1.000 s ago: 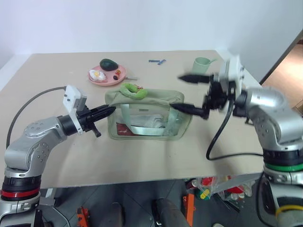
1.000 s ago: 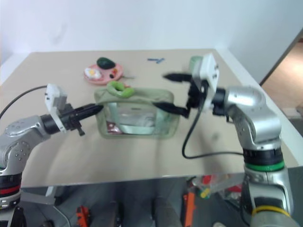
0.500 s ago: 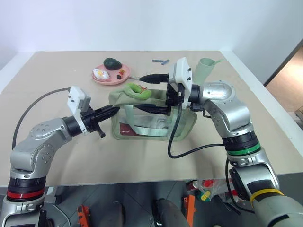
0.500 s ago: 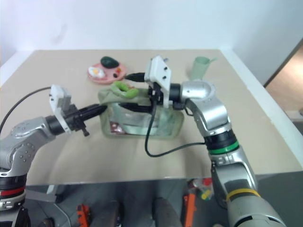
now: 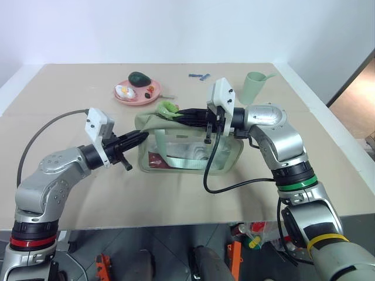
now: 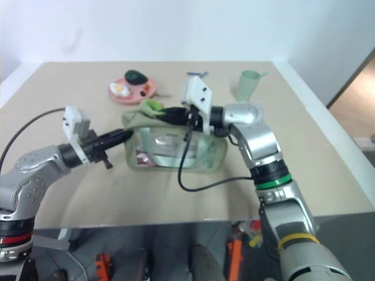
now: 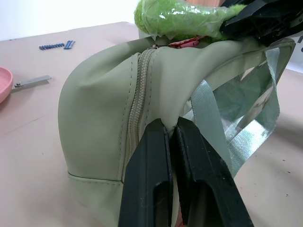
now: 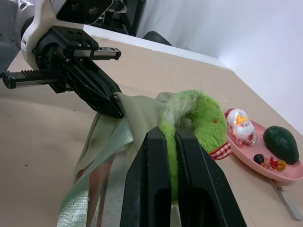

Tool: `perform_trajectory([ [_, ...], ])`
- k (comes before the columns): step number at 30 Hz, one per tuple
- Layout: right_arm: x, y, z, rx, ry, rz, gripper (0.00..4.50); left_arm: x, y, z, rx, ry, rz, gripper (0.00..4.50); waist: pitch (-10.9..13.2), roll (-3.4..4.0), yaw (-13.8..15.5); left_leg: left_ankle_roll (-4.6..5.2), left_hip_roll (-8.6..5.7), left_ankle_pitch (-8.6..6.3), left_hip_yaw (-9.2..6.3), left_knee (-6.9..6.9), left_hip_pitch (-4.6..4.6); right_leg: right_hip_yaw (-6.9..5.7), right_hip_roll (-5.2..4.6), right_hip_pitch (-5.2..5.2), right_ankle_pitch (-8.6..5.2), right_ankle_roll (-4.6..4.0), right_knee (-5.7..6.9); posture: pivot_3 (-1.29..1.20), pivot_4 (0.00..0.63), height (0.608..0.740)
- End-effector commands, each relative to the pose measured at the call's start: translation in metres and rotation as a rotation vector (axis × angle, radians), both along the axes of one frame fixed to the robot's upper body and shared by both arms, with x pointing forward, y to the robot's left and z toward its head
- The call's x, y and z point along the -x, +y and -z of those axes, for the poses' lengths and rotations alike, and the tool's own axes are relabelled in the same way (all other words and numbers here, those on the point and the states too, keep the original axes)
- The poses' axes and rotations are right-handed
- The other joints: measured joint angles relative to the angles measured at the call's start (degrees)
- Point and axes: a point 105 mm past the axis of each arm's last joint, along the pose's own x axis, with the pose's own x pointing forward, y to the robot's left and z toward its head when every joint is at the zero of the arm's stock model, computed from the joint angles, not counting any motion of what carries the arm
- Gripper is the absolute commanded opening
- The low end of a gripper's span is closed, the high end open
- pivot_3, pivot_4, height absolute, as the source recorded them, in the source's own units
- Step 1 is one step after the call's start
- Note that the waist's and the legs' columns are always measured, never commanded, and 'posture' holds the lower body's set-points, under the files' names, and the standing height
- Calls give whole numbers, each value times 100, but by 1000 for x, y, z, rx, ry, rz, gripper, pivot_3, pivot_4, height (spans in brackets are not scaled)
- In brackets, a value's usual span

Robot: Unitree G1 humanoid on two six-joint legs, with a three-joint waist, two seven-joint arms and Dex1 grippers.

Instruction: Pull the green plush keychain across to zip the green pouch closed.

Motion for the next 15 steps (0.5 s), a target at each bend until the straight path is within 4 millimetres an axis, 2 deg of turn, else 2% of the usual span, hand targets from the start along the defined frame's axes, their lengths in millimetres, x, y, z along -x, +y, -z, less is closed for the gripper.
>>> perform_trajectory([
  [1, 18, -6, -41, -88, -153, -42, 42, -2, -10, -7, 16, -28, 17, 0, 0, 1, 16, 0, -1, 0, 0, 0, -1, 0, 0, -1, 0, 1, 0, 0, 150, 740],
  [5, 26, -23, -64, -107, -252, -4, 42, -7, -12, -9, 31, -39, -11, 0, 1, 1, 19, 0, 0, 0, 1, -1, -2, 1, 0, -2, 0, 2, -1, 0, 150, 740],
  [8, 26, -45, -71, -79, -311, 74, 42, -9, -13, -11, 42, -46, -27, 0, 1, 1, 17, 0, 1, 0, 0, -1, -2, 0, 1, -2, 0, 1, -1, 0, 150, 740],
  [12, 18, -92, -75, -44, -351, 262, 42, -11, -15, -8, 38, -40, -43, 0, 1, 1, 18, 0, 1, 0, 0, -3, 0, 0, 3, -3, -1, -2, 0, 0, 150, 740],
  [15, 10, -128, -69, 9, -375, 408, 42, -11, -17, -5, 28, -30, -48, 0, 1, 1, 19, 0, 0, 0, 3, -5, 0, 4, 2, -3, -2, -2, -1, 0, 150, 740],
])
